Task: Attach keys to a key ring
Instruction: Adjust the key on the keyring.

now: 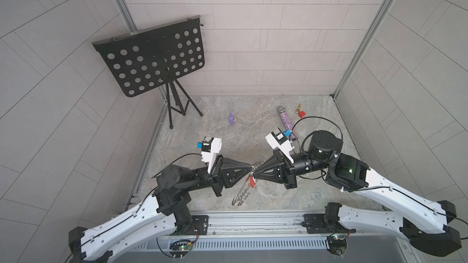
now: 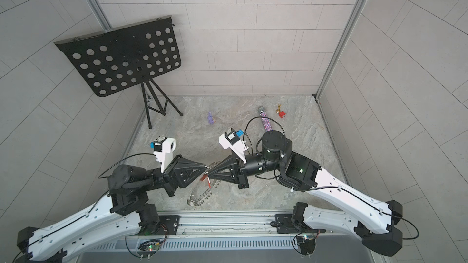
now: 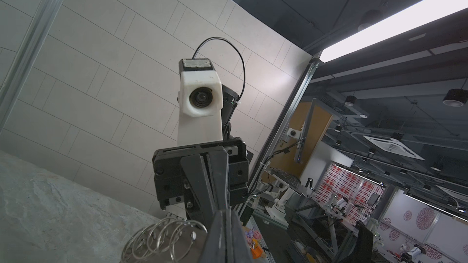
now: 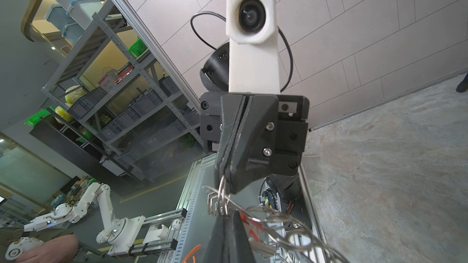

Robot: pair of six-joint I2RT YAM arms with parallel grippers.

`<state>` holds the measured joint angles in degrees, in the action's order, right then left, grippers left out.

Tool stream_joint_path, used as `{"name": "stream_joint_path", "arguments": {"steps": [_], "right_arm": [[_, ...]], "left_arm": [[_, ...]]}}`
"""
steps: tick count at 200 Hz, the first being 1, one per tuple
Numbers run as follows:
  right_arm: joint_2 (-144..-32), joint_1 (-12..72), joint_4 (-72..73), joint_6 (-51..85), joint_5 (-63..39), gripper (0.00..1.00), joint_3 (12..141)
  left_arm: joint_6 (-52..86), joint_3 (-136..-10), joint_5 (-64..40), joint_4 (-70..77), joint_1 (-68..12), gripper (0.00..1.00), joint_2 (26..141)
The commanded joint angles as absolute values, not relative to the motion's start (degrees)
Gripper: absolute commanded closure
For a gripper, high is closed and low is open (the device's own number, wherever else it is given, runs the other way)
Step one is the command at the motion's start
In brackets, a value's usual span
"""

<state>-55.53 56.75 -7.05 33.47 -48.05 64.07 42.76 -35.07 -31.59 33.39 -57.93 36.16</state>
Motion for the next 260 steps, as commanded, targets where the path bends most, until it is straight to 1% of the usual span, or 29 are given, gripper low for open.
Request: {"name": "stream_joint_path", "arguments": {"steps": [1, 75, 136, 146, 198, 242, 260], "right_arm": [[-56.45, 57.17, -5.23, 34.43, -46.06, 1.00, 62.74], [-57.62, 56.62, -0.58, 35.84, -43.12, 1.00, 63.05], [-56.95, 56.38, -1.29, 35.70, -42.51, 1.00, 63.18], [-56.78, 56.34, -2.30, 35.02, -42.22, 0.96, 63.34], [-55.97, 56.34, -4.29, 34.23, -42.60, 0.85, 62.69], [-56.12, 56.34, -4.48, 34.02, -43.26, 0.83, 62.88], [-55.93, 56.38, -5.06, 33.62, -43.06, 0.77, 62.97]], "left_arm": [[46.04, -34.96, -31.19, 44.65, -58.48, 1.00, 36.65], [45.86, -33.80, -30.83, 43.36, -59.75, 1.00, 35.87], [44.33, -33.12, -29.04, 40.82, -59.76, 1.00, 33.42], [43.79, -33.06, -28.27, 40.31, -59.76, 1.00, 32.99], [41.84, -33.56, -23.88, 37.71, -59.77, 1.00, 31.97], [40.01, -33.93, -22.68, 36.58, -59.77, 1.00, 32.26], [39.39, -34.10, -22.09, 35.49, -59.76, 1.00, 32.17]]}}
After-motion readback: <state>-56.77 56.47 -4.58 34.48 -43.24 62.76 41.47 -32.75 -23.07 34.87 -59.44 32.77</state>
